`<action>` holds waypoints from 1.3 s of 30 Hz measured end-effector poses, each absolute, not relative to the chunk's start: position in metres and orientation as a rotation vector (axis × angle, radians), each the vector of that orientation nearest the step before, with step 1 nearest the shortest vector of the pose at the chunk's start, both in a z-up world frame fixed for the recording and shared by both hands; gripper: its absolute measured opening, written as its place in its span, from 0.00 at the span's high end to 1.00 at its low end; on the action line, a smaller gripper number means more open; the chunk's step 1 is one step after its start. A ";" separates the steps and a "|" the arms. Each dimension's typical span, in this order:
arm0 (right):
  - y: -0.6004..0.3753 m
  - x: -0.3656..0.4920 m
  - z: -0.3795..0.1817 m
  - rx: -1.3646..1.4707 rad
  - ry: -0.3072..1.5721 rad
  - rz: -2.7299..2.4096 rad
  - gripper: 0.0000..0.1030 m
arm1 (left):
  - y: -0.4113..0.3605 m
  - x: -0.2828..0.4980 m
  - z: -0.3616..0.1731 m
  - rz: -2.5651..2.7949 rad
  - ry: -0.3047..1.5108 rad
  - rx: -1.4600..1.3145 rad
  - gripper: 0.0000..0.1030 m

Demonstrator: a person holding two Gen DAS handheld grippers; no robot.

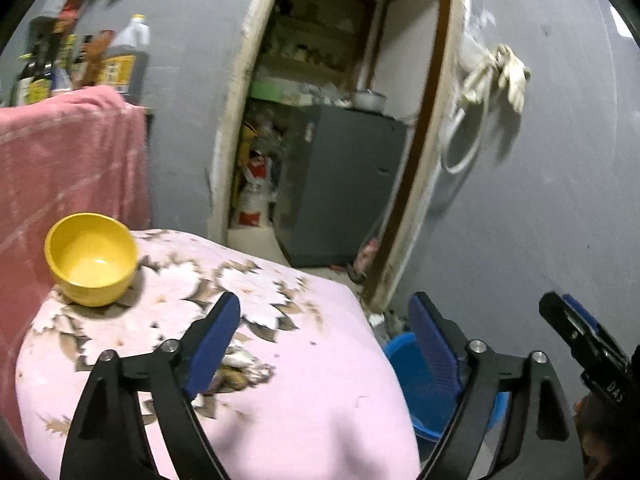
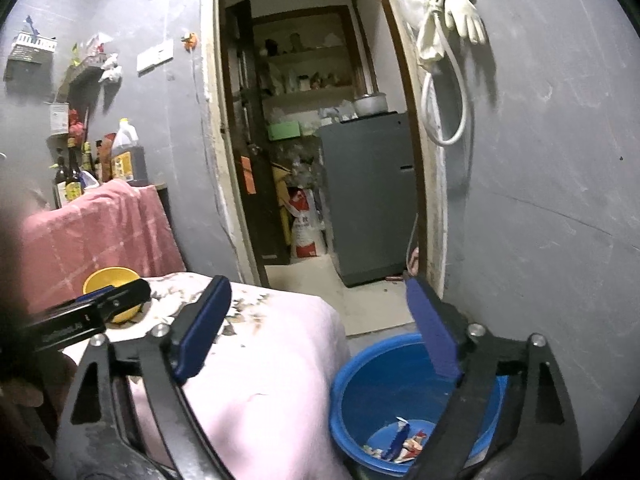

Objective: Collect trash
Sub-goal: 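Move both tools back over the table toward the foil balls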

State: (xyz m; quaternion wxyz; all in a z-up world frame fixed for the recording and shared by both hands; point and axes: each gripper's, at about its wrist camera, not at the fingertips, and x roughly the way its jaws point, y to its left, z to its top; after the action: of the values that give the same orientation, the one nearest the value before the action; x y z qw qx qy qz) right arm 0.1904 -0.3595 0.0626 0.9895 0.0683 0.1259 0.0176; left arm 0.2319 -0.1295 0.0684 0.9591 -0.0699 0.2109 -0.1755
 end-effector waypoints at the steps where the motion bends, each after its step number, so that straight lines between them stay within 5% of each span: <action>1: -0.355 0.190 0.063 0.136 0.250 0.040 0.00 | -0.124 0.231 0.070 -0.350 0.421 -0.149 0.19; 4: -0.342 0.189 0.066 0.139 0.232 0.064 0.00 | -0.106 0.224 0.072 -0.321 0.394 -0.145 0.18; 7: -0.327 0.186 0.068 0.132 0.210 0.088 0.00 | -0.090 0.214 0.074 -0.279 0.353 -0.128 0.06; 39: -0.215 0.213 0.046 -0.021 0.168 0.258 0.00 | 0.003 0.191 0.045 -0.083 0.239 -0.040 0.06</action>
State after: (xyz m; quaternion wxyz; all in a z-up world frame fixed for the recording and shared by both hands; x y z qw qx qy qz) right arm 0.2130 -0.2149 0.0457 0.9882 -0.0103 0.0834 0.1284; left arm 0.1905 0.0026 0.0453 0.9918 -0.0198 0.1191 -0.0413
